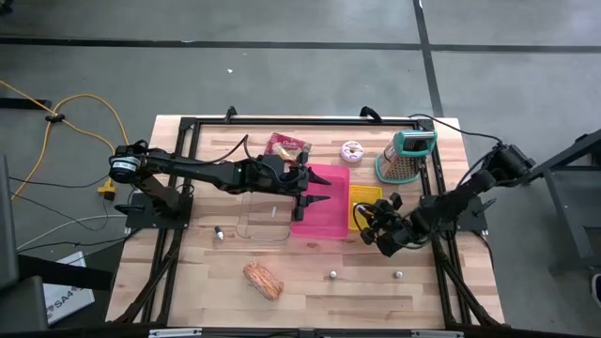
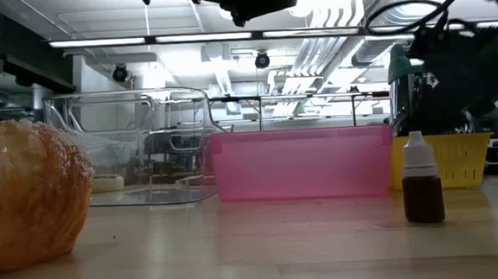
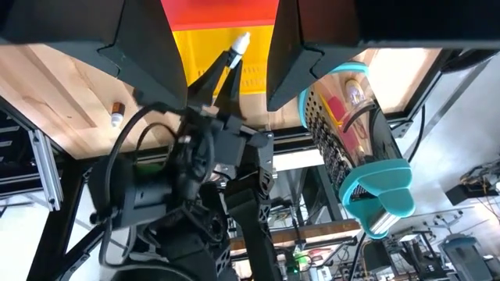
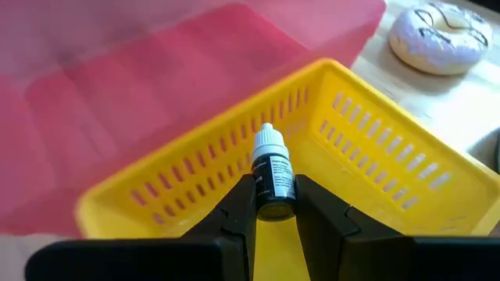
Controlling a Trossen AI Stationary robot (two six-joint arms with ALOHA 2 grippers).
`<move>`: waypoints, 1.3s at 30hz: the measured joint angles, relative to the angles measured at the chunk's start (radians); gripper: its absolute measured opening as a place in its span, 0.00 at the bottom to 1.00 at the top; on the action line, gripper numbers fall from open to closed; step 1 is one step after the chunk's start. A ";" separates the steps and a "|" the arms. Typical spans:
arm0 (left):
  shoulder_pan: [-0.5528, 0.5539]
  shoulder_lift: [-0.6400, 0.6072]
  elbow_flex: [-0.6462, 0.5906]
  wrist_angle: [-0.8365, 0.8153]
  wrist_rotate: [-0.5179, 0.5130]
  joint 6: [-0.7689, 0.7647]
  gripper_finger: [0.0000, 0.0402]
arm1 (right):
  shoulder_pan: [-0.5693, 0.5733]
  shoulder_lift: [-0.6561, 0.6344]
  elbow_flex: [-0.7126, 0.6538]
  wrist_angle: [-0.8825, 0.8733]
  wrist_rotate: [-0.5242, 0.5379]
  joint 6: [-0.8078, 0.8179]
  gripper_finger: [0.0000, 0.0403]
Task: Pick & Place Food Item
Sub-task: Put the bottom black food coloring bottle into the yellow bin, then put the black food coloring bottle into the yellow bin
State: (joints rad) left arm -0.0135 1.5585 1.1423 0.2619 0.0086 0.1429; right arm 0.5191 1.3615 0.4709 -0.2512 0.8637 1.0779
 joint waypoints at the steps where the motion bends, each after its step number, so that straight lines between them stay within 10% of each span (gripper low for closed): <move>1: 0.000 0.000 0.000 0.000 0.000 0.000 0.43 | -0.010 0.003 0.000 0.000 -0.009 -0.002 0.15; 39: 0.000 0.000 0.000 -0.003 -0.004 -0.004 0.43 | -0.075 0.004 0.000 0.002 -0.112 -0.088 0.39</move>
State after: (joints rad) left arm -0.0135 1.5585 1.1423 0.2588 0.0048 0.1386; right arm 0.4446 1.3655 0.4709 -0.2497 0.7517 0.9901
